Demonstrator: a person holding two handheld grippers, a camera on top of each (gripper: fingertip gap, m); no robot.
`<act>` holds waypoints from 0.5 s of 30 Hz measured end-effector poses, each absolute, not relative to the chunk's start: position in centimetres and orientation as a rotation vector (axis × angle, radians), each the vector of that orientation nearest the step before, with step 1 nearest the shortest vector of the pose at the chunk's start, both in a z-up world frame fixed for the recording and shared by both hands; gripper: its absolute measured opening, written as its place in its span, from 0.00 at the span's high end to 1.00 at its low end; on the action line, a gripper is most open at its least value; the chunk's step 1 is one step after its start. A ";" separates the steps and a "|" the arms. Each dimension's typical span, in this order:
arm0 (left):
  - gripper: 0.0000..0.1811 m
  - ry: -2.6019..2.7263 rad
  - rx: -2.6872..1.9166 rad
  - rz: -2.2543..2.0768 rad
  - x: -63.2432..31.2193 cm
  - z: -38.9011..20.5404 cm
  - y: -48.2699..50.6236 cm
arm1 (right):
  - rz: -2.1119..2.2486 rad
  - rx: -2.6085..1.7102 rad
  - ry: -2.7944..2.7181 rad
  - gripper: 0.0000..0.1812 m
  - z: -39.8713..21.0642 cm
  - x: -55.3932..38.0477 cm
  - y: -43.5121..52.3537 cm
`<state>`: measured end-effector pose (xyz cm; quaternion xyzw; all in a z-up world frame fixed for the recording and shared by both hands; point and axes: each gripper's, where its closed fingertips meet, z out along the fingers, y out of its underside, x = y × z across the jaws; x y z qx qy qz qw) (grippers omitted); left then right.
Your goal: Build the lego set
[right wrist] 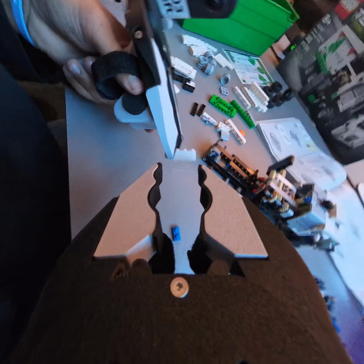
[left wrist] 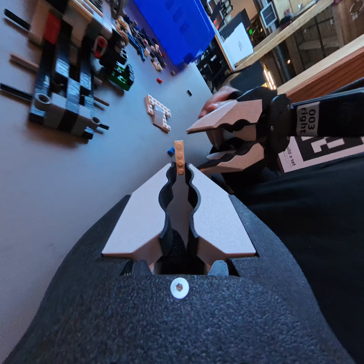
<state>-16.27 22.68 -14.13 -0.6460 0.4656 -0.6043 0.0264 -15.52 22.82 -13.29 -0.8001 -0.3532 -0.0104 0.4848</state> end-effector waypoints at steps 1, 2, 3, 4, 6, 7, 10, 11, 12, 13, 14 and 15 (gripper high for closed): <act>0.96 1.411 -1.991 -1.881 -16.4 -14.0 23.1 | 0.015 -1.964 -0.787 0.80 -13.0 -14.9 22.4; 0.96 1.389 -1.984 -1.896 -16.5 -13.8 23.4 | 0.065 -1.995 -0.714 0.80 -13.1 -14.2 21.8; 0.96 1.375 -1.972 -1.906 -16.6 -13.6 23.6 | 0.112 -2.049 -0.652 0.81 -13.7 -13.5 21.0; 0.96 1.377 -1.955 -1.905 -16.6 -13.5 23.6 | 0.126 -2.108 -0.591 0.81 -14.7 -12.5 20.3; 0.96 1.419 -1.933 -1.860 -16.4 -13.7 23.4 | 0.156 -2.175 -0.498 0.84 -16.3 -11.3 18.9; 0.96 1.449 -1.927 -1.818 -16.2 -13.9 23.2 | 0.169 -2.202 -0.462 0.84 -16.9 -10.9 18.5; 0.96 1.578 -1.917 -1.658 -15.7 -15.2 22.3 | 0.130 -2.227 -0.459 0.86 -17.8 -10.5 18.1; 0.96 1.622 -1.917 -1.592 -15.5 -15.8 22.1 | 0.105 -2.231 -0.479 0.87 -18.0 -10.5 18.2; 0.96 1.662 -1.909 -1.536 -15.4 -16.2 22.0 | 0.083 -2.241 -0.496 0.87 -18.2 -10.4 18.4; 0.96 1.701 -1.889 -1.498 -15.3 -16.4 21.8 | 0.074 -2.249 -0.515 0.87 -18.4 -10.4 18.5; 0.96 1.740 -1.867 -1.468 -15.3 -16.5 21.7 | 0.069 -2.253 -0.527 0.88 -18.6 -10.4 18.7; 0.96 1.784 -1.851 -1.427 -15.3 -16.7 21.6 | 0.074 -2.257 -0.537 0.88 -18.7 -10.5 18.8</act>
